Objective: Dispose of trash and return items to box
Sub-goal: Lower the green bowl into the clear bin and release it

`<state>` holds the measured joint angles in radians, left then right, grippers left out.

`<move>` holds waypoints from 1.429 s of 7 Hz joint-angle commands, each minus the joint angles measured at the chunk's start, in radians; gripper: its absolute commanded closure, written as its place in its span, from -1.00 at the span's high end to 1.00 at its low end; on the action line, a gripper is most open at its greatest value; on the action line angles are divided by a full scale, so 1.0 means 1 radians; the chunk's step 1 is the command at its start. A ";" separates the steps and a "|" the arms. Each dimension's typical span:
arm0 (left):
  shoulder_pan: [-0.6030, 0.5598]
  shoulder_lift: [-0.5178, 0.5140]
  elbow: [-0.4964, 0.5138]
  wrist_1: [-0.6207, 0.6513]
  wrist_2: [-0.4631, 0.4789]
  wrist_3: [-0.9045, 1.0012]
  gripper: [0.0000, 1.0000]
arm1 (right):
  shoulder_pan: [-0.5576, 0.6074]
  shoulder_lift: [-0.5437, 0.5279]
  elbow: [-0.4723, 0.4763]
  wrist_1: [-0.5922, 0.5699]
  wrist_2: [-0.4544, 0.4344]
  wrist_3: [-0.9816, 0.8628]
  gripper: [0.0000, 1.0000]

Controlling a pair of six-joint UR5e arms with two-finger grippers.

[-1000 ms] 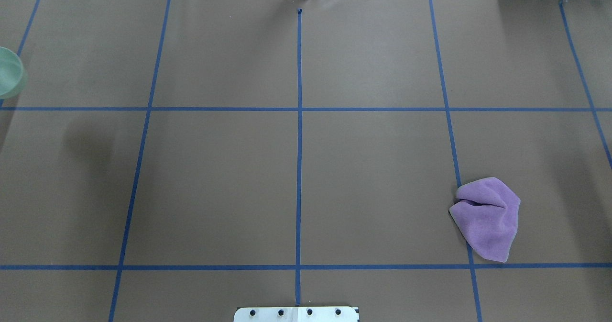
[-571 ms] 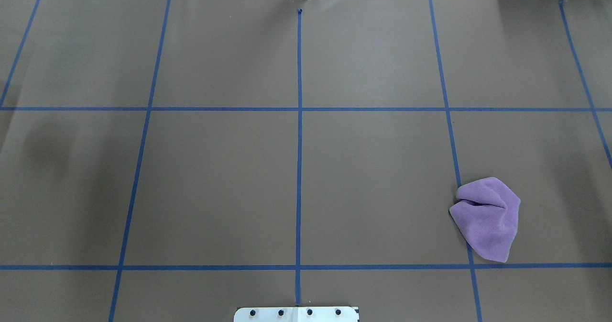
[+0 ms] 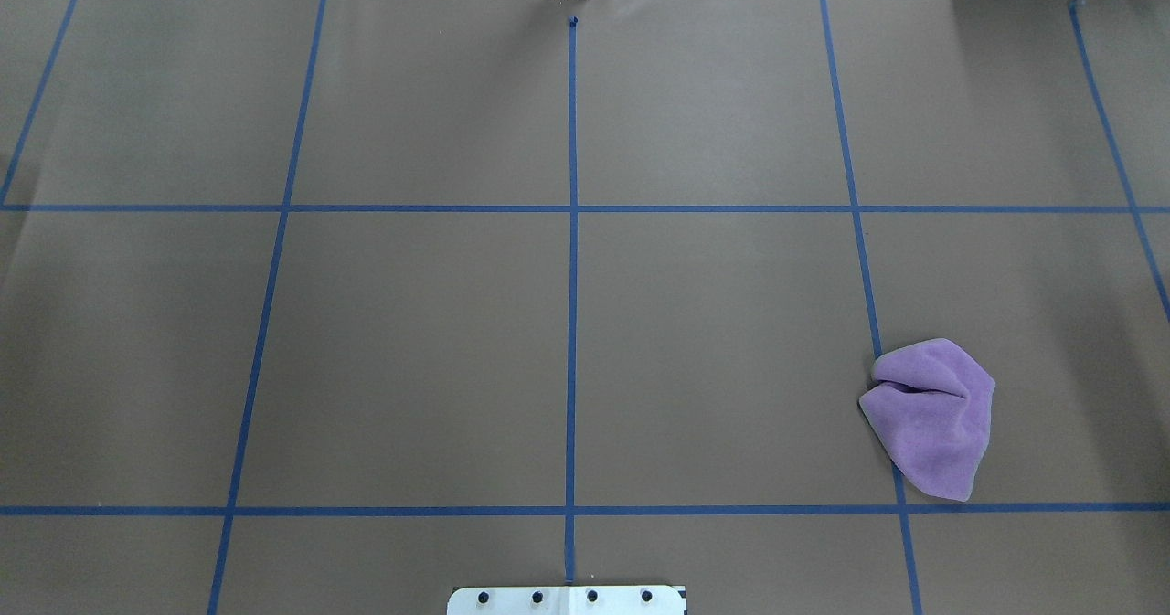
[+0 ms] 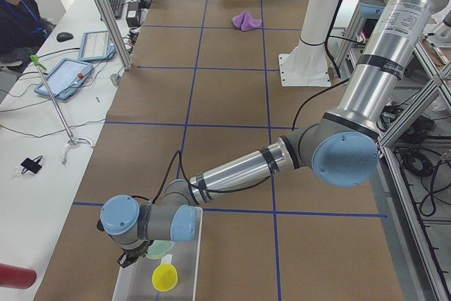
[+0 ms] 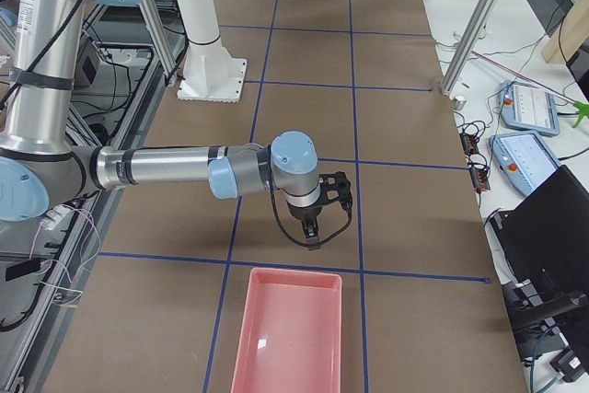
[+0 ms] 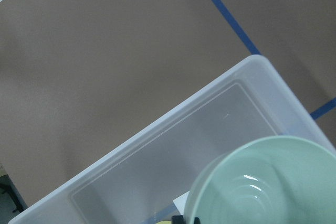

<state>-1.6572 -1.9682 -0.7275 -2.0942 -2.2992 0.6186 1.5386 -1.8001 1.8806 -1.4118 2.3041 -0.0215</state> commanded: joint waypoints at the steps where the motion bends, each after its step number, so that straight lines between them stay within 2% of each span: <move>1: 0.068 0.002 0.049 -0.126 0.000 -0.101 -1.00 | 0.000 0.001 0.002 0.001 0.000 0.000 1.00; 3: 0.146 0.006 0.086 -0.252 0.000 -0.228 -1.00 | 0.000 0.001 0.002 0.001 0.000 0.002 1.00; 4: 0.148 0.006 0.088 -0.253 0.000 -0.229 -0.04 | 0.000 0.001 0.002 0.001 0.000 0.002 1.00; 5: 0.148 0.008 0.088 -0.254 0.000 -0.226 0.69 | 0.000 0.001 0.002 0.001 0.000 0.002 1.00; 6: 0.148 0.008 0.086 -0.254 0.001 -0.223 0.94 | 0.000 0.001 0.002 0.001 0.001 0.002 1.00; 8: 0.113 -0.020 0.069 -0.225 -0.026 -0.233 0.95 | 0.000 0.014 0.017 0.001 0.008 0.015 1.00; 9: 0.034 -0.065 0.033 -0.105 -0.095 -0.234 0.95 | -0.005 0.031 0.018 0.002 0.020 0.068 1.00; 10: 0.010 -0.067 -0.122 0.124 -0.144 -0.240 0.95 | -0.015 0.044 0.023 0.001 0.024 0.096 1.00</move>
<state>-1.6021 -2.0181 -0.7235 -2.1776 -2.3834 0.3843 1.5326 -1.7722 1.8988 -1.4106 2.3206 0.0364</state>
